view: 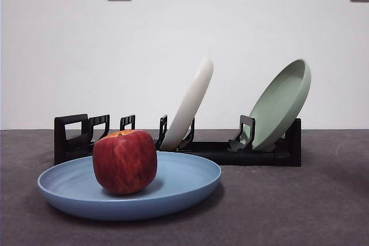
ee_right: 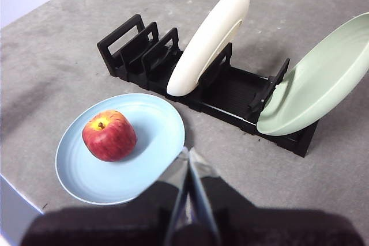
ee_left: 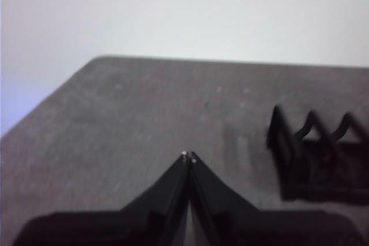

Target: Take the blue plate from the plate rack,put the plate on the table,take the apple from the table,put the apple in the plate

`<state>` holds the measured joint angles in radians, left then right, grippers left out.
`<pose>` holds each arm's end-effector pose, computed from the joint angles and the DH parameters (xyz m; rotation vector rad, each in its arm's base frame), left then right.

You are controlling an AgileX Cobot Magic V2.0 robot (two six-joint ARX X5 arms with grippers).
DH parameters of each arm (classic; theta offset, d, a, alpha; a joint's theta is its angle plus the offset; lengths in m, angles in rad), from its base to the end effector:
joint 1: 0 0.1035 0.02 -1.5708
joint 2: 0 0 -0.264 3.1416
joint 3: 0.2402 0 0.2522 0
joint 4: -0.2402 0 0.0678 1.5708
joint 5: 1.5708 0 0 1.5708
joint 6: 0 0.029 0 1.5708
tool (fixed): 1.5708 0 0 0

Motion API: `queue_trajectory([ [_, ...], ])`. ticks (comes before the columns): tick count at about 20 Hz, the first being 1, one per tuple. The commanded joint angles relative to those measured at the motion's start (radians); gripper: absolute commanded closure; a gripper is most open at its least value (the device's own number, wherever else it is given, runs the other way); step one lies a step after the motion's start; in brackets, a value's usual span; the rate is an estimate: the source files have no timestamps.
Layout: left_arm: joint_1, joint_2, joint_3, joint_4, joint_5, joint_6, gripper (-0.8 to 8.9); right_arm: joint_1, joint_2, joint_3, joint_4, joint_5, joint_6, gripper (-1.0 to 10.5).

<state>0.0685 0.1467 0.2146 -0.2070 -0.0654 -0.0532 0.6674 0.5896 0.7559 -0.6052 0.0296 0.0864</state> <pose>0.0946 0.0084 0.2052 -0.0532 0.1356 0.1374 0.0947 0.0735 0.3089 -0.0701 0.4458 0.6082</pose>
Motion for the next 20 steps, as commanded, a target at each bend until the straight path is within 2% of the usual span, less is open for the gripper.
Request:
queue_trajectory([
  [1,0.023,-0.042,-0.077,0.032,0.021,0.001,8.15,0.001,-0.001,-0.007,0.004,0.003,0.010,9.6],
  [8,0.031,-0.140,-0.212,0.037,0.023,0.005,8.15,0.001,-0.001,-0.007,0.004,0.002,0.010,9.6],
  [20,0.031,-0.145,-0.212,0.024,0.046,-0.005,8.15,0.001,-0.001,-0.007,0.004,0.003,0.010,9.6],
])
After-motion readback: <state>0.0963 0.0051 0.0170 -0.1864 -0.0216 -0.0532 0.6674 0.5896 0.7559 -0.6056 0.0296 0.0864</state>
